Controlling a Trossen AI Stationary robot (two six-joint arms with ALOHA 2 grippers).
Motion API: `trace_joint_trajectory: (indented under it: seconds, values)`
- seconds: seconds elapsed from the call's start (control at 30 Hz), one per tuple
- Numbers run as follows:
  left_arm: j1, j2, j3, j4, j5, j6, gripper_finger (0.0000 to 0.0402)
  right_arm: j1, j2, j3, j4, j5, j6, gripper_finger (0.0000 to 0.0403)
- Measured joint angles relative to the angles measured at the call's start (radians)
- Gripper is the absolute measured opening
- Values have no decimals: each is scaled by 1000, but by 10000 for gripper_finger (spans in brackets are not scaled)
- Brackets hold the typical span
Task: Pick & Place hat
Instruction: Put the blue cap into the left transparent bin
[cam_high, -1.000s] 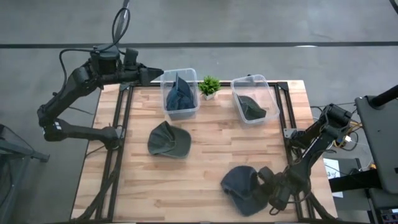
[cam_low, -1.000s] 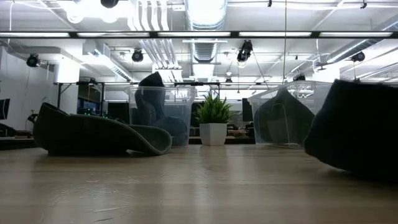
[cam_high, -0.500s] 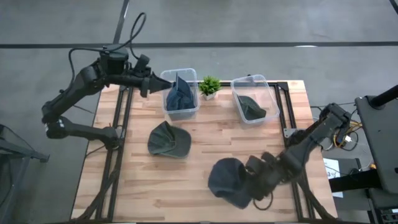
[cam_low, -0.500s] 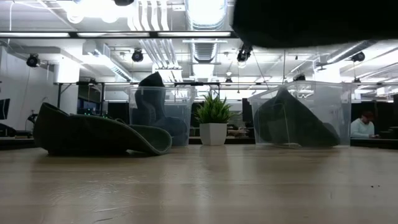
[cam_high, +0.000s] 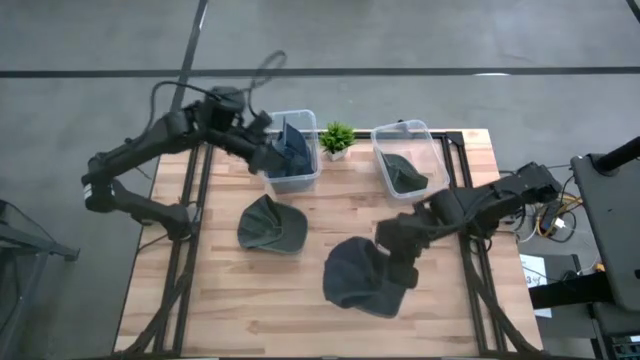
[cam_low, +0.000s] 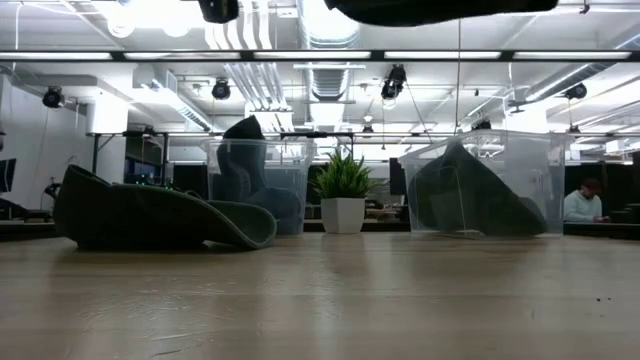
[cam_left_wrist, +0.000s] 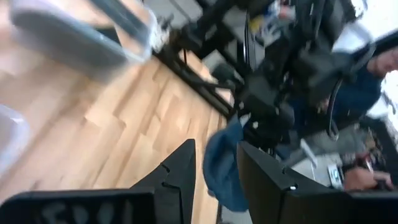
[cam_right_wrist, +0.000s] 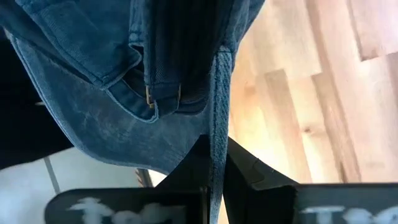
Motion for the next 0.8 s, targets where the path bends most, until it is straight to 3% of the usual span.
trace_joint_trajectory:
  seconds: [0.33, 0.5, 0.8]
  values:
    - [-254, 98, 0, 15, -141, 109, 110, -51, 5, -1, 3, -60, -92, 11]
    - [-387, 154, 0, 177, -208, 172, 110, -51, 18, -1, 30, -59, -123, 11]
    - [-484, 264, 5, 264, -236, 182, 111, -37, 85, 62, 36, -75, -222, 12]
